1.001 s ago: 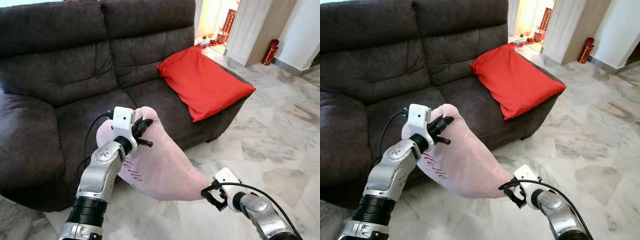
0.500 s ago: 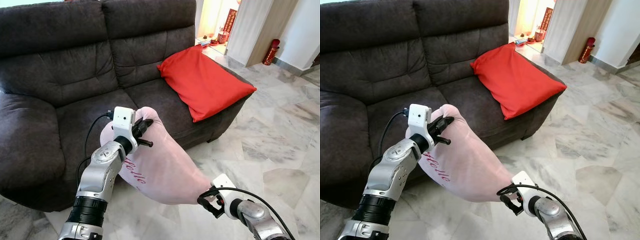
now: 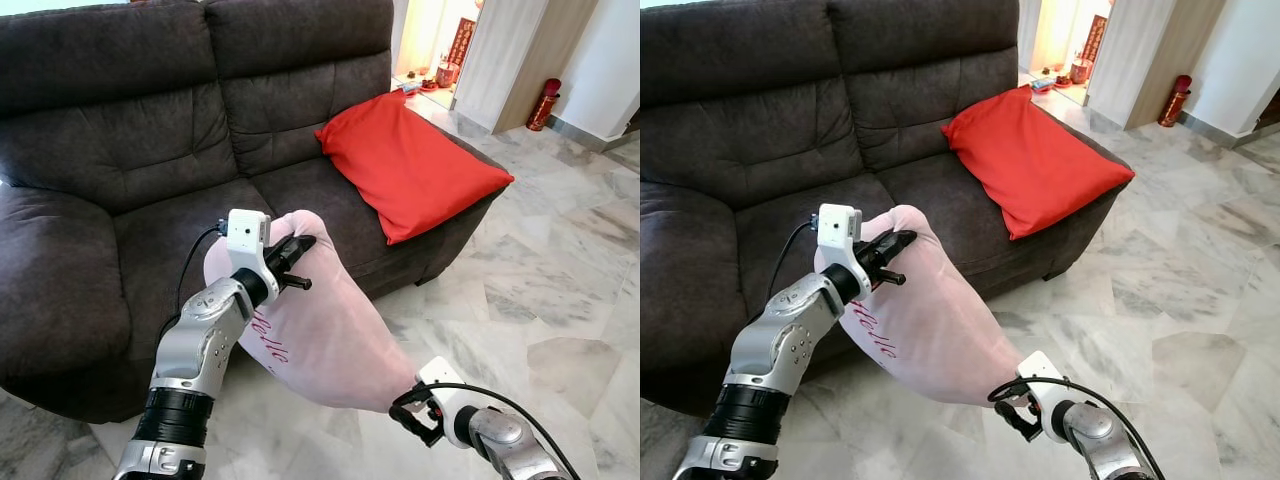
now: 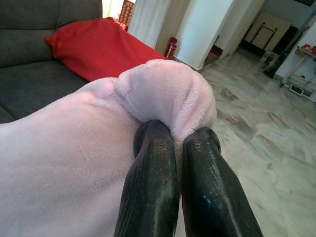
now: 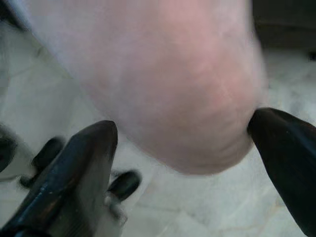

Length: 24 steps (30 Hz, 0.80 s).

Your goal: Move the pillow to the sofa from floor

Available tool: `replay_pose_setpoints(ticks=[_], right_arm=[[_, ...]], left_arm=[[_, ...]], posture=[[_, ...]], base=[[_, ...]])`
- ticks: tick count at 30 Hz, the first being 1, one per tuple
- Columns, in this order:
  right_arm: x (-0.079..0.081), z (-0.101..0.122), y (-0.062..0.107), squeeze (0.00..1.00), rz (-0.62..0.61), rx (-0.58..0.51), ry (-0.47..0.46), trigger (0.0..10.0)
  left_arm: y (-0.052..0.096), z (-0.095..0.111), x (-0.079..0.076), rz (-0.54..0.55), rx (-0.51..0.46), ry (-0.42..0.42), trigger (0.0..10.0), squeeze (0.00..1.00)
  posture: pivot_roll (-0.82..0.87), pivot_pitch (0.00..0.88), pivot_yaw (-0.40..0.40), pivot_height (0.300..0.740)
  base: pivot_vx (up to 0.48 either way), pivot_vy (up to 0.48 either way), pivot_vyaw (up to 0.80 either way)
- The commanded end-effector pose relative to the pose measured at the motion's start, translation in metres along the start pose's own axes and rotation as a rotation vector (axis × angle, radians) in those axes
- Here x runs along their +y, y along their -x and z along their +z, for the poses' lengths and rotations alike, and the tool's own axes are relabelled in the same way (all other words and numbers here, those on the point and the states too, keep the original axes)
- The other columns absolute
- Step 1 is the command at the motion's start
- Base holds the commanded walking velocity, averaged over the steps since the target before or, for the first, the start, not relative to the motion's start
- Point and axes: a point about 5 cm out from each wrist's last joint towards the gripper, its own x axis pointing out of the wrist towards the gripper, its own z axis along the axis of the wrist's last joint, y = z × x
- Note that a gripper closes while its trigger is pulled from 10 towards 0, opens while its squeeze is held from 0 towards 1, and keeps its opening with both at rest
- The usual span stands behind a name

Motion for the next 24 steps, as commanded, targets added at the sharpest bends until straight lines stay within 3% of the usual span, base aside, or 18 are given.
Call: replay_pose_setpoints(ticks=[1, 8, 24], right_arm=[[-0.017, 0.014, 0.002, 0.0, -0.118, -0.058, 0.01, 10.0], [-0.041, 0.024, 0.008, 0.0, -0.272, -0.105, 0.012, 10.0], [-0.029, 0.008, 0.005, 0.0, -0.227, -0.046, 0.051, 10.0]], left_arm=[[-0.003, 0.03, -0.016, -0.095, -0.113, -0.043, 10.0, 0.0], [-0.003, 0.026, -0.018, -0.114, -0.089, -0.043, 10.0, 0.0], [-0.002, 0.027, -0.021, -0.143, -0.084, -0.042, 10.0, 0.0]], posture=[[0.08, 0.0, -0.016, 0.74], [0.08, 0.0, -0.014, 0.74], [0.08, 0.0, -0.013, 0.74]], base=[[0.0, 0.0, 0.0], [0.0, 0.0, 0.0], [0.0, 0.0, 0.0]])
